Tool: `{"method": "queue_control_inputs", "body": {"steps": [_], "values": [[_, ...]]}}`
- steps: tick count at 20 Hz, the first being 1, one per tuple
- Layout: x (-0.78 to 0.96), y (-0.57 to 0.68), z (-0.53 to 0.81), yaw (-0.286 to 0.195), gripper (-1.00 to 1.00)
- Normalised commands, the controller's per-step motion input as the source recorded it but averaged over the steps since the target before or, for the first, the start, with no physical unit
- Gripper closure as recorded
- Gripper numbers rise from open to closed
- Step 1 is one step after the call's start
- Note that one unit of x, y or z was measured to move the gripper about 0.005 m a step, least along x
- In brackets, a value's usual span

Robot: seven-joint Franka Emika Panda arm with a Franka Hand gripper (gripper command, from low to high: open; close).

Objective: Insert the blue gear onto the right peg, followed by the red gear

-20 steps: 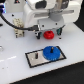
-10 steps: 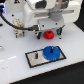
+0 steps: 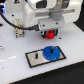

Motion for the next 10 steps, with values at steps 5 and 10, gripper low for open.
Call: {"method": "queue_control_inputs", "body": {"steps": [5, 10], "values": [[0.36, -0.01, 0.63, 0.0, 1.0], [0.61, -0.05, 0.52, 0.0, 1.0]]}}
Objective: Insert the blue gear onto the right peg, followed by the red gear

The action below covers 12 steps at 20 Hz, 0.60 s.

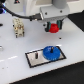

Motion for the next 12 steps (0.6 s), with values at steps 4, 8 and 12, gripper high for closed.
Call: {"method": "queue_control_inputs", "body": {"steps": [4, 8, 12], "values": [[0.77, -0.09, 0.36, 0.0, 1.0], [0.77, -0.13, 0.25, 0.0, 1.0], [0.78, -0.15, 0.21, 0.0, 1.0]]}}
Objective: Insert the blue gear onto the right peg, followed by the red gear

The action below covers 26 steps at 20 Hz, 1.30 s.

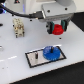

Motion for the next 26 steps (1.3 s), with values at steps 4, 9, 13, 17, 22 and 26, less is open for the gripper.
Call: {"method": "queue_control_inputs", "body": {"steps": [4, 9, 13, 17, 22, 26], "values": [[0.77, -0.16, 0.17, 0.0, 1.0], [0.69, -0.16, 0.13, 0.0, 1.0], [0.47, -0.17, 0.03, 0.0, 1.0], [0.22, -0.18, -0.05, 0.0, 1.0], [0.05, -0.13, -0.14, 0.0, 1.0], [0.09, -0.16, -0.18, 0.0, 1.0]]}}
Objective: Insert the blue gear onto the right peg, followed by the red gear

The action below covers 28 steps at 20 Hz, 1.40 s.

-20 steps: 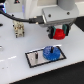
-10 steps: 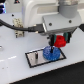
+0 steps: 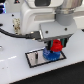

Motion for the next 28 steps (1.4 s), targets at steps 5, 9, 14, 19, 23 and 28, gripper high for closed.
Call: {"method": "queue_control_inputs", "body": {"steps": [5, 9, 14, 19, 23, 28], "values": [[0.14, -0.03, 0.14, 0.0, 1.0], [0.2, 0.0, 0.38, 0.0, 1.0], [0.26, -0.12, 0.15, 0.0, 1.0], [0.2, -0.21, -0.05, 0.0, 1.0], [0.18, -0.18, -0.11, 0.0, 1.0], [0.12, -0.02, 0.0, 0.0, 1.0]]}}
